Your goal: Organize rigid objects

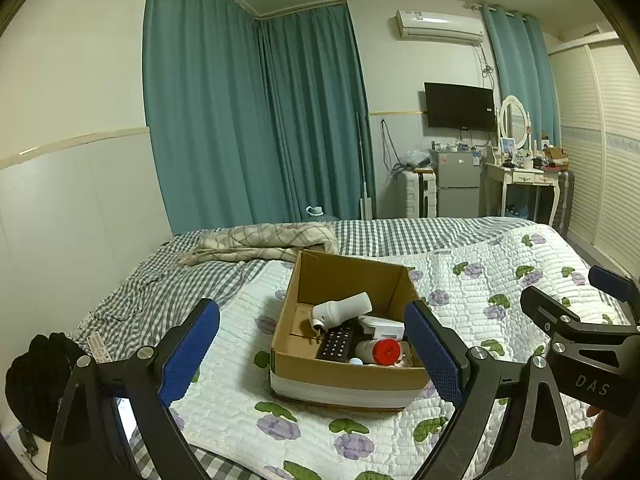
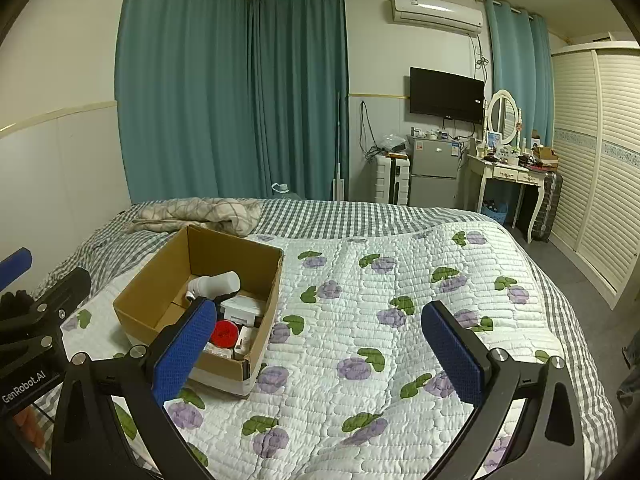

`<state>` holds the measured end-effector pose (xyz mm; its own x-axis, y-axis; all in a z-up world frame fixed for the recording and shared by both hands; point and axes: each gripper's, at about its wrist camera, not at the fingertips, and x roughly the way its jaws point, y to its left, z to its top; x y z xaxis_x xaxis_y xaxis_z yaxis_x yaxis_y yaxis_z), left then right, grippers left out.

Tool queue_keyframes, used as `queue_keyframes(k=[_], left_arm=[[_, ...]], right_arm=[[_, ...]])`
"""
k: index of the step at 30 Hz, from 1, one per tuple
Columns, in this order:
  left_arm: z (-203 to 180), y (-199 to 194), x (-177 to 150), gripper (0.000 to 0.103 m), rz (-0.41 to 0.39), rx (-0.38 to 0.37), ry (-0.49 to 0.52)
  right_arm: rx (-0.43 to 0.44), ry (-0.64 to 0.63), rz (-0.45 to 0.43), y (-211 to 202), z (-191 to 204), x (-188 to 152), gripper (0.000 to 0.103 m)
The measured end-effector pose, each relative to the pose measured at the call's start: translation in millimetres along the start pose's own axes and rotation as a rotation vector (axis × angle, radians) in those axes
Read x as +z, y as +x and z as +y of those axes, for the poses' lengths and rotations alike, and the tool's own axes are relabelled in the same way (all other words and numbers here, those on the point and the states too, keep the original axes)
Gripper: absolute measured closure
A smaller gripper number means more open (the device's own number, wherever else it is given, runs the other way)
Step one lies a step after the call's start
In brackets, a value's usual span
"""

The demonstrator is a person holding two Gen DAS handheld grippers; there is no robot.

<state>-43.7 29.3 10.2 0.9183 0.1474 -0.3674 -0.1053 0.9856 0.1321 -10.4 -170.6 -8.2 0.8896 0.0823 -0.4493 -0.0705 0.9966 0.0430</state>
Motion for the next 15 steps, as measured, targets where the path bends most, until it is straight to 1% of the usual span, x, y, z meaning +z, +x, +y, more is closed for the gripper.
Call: queue_keyframes(k=[15], left_arm=[[-3.4, 1.9, -2.8, 0.007, 0.006, 0.01, 0.015]], right_arm=[[0.011, -0.01, 0.012, 1.3, 1.0, -2.0, 0.0]])
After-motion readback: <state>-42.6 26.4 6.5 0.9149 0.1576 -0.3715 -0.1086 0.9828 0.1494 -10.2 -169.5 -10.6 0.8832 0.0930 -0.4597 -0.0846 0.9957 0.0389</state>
